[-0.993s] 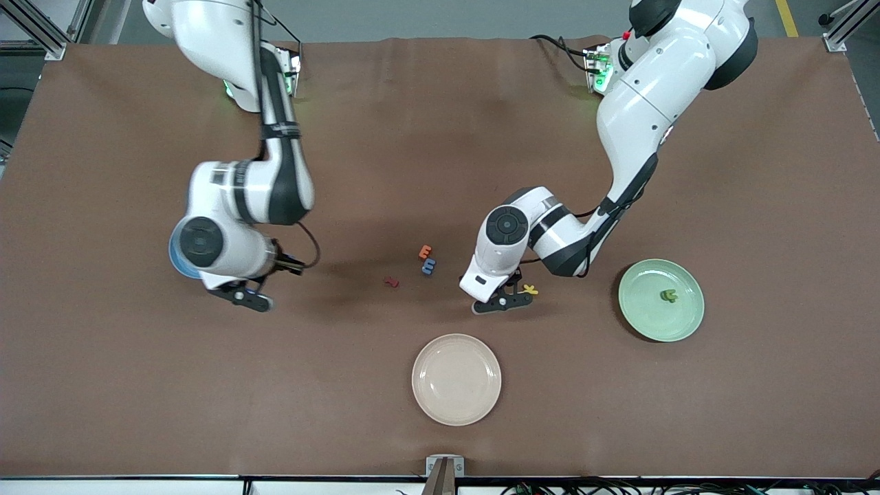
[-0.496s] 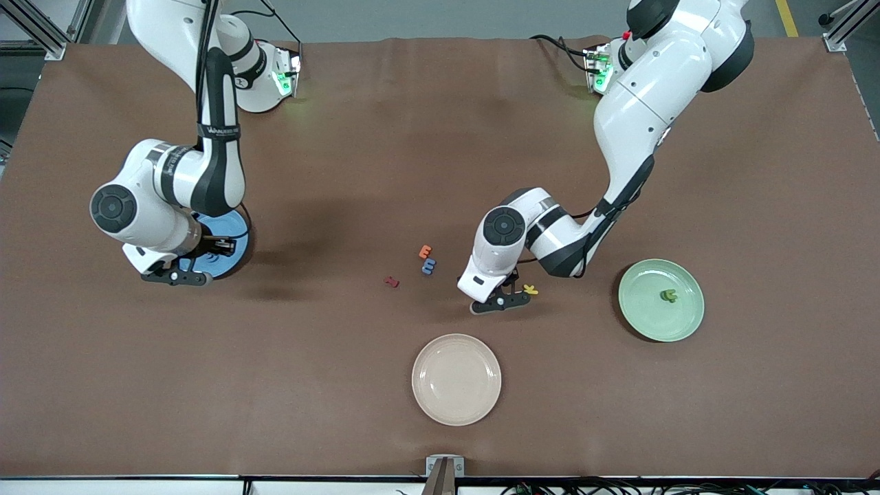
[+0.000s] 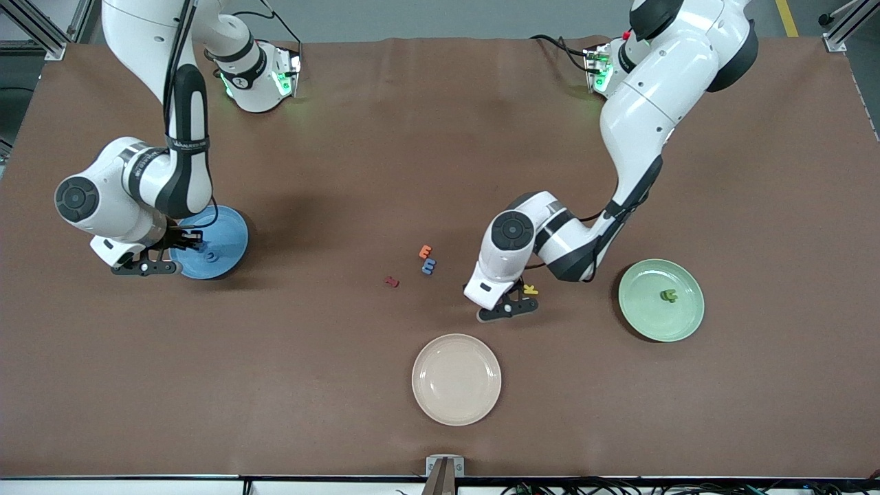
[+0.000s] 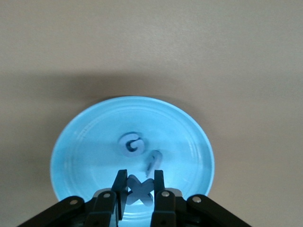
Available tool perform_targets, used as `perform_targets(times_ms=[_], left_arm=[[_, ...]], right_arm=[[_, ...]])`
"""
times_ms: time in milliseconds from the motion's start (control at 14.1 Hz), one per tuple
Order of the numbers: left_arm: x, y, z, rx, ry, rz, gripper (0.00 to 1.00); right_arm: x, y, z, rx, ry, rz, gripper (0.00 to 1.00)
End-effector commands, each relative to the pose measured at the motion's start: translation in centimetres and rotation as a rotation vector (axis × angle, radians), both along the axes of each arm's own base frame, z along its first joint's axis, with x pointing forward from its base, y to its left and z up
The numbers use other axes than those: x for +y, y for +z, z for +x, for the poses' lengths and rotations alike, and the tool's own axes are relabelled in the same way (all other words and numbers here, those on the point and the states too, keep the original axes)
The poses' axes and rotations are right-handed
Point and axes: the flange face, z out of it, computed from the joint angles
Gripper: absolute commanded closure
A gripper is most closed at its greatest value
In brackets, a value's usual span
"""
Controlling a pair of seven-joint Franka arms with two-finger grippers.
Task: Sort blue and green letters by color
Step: 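Carry the green B onto the green plate and open the left gripper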
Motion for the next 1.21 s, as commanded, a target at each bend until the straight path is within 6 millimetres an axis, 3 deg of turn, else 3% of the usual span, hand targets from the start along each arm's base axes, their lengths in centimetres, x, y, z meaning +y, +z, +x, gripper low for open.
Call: perform_targets(times_ms=[0, 284, 355, 425, 496, 922, 1135], left_arm=[[1.3, 3.5, 0.6, -0.023, 0.001, 0.054, 0.99], [5.5, 6.8, 2.5, -0.012, -0.002, 0.124, 0.99], [7.0, 7.4, 3.0, 0.001, -0.017, 0.148, 0.99], [8.5, 8.0, 3.6, 0.012, -0.027, 0.167, 0.99], [10.3, 8.2, 3.8, 0.029, -0.039, 0.189, 1.0], [26.4, 9.3, 4.8, 0.106, -0.133, 0.219, 1.0], [31.6, 8.5, 4.7, 0.141, -0.211, 0.188, 1.0]], right_arm=[[-1.1, -0.4, -1.1, -0.03, 0.018, 0.035, 0.99], [-1.2, -1.1, -1.8, -0.026, 0.01, 0.055, 0.96], [-1.2, -1.1, -1.8, -0.024, 0.01, 0.054, 0.81], [-1.2, -1.1, -1.8, -0.022, 0.011, 0.054, 0.23], [-1.1, -1.2, -1.8, -0.021, 0.013, 0.055, 0.01], [-0.6, -1.1, -1.7, -0.019, 0.017, 0.058, 0.0], [1.3, -0.8, -1.2, -0.023, -0.014, 0.077, 0.0]])
